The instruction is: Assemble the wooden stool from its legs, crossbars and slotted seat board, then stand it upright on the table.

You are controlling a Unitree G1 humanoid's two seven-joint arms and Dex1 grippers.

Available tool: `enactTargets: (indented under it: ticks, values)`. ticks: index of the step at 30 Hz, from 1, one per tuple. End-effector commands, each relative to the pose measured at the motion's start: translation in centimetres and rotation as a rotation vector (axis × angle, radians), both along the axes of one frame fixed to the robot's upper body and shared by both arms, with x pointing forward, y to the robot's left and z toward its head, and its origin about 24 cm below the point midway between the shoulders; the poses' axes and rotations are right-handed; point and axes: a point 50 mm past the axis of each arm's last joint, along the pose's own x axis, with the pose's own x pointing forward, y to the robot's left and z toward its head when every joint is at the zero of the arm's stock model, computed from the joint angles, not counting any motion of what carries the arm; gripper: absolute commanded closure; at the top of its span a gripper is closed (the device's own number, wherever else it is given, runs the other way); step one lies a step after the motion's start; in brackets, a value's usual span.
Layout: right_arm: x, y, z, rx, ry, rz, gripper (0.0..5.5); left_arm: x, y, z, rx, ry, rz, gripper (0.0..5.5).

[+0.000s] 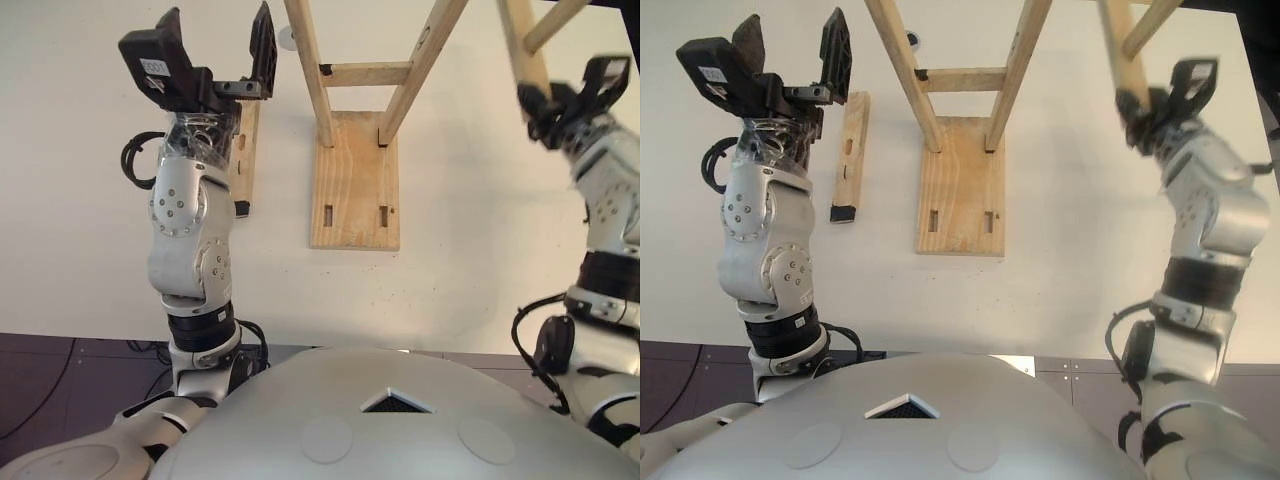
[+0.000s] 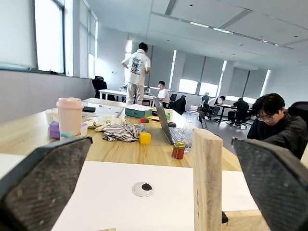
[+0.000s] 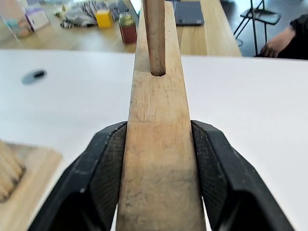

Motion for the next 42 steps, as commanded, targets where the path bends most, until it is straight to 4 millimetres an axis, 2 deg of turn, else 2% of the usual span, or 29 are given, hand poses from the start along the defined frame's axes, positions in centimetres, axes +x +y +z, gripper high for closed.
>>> enactTargets:
  ticks: [1, 5, 8, 10, 13, 17, 20, 25, 32, 39, 42]
  values:
    - [3.0, 2.0, 8.0, 0.180, -0.297, 0.216, 3.49, -1.2, -1.5, 0.4, -0.190, 0.009, -0.248, 0.10]
    - [2.7, 3.6, 14.5, 0.346, -0.445, 0.566, 3.49, -1.9, -2.7, 2.2, -0.345, -0.047, -0.534, 0.10]
    - [1.1, 5.2, 16.1, 0.459, -0.375, 0.858, 3.49, -1.5, -2.8, 3.9, -0.426, -0.102, -0.676, 0.10]
    - [0.0, 6.0, 15.9, 0.512, -0.285, 0.996, 3.49, -1.5, -3.1, 5.3, -0.463, -0.150, -0.771, 0.10]
    - [-1.1, 7.0, 14.8, 0.544, -0.172, 1.108, 3.49, -1.3, -3.6, 7.2, -0.507, -0.203, -0.867, 0.10]
    - [-2.2, 7.6, 13.7, 0.559, -0.078, 1.182, 3.49, -0.8, -4.2, 8.7, -0.528, -0.228, -0.915, 0.10]
    - [-2.7, 7.9, 13.3, 0.555, -0.044, 1.215, 3.49, 0.1, -4.0, 9.3, -0.556, -0.227, -0.886, 0.10]
    - [-3.1, 8.4, 13.1, 0.551, -0.006, 1.270, 3.49, 0.8, -3.8, 9.2, -0.579, -0.200, -0.861, 0.96]
    - [-3.5, 9.3, 12.6, 0.545, 0.016, 1.315, 3.49, 0.0, -4.5, 9.5, -0.610, -0.195, -0.972, 2.06]
    - [-3.9, 9.8, 12.6, 0.546, 0.023, 1.339, 3.49, -0.3, -4.6, 9.5, -0.641, -0.207, -1.000, 3.17]
    - [-4.1, 9.9, 12.4, 0.548, 0.019, 1.327, 3.49, -0.5, -4.4, 9.4, -0.640, -0.210, -1.015, 3.42]
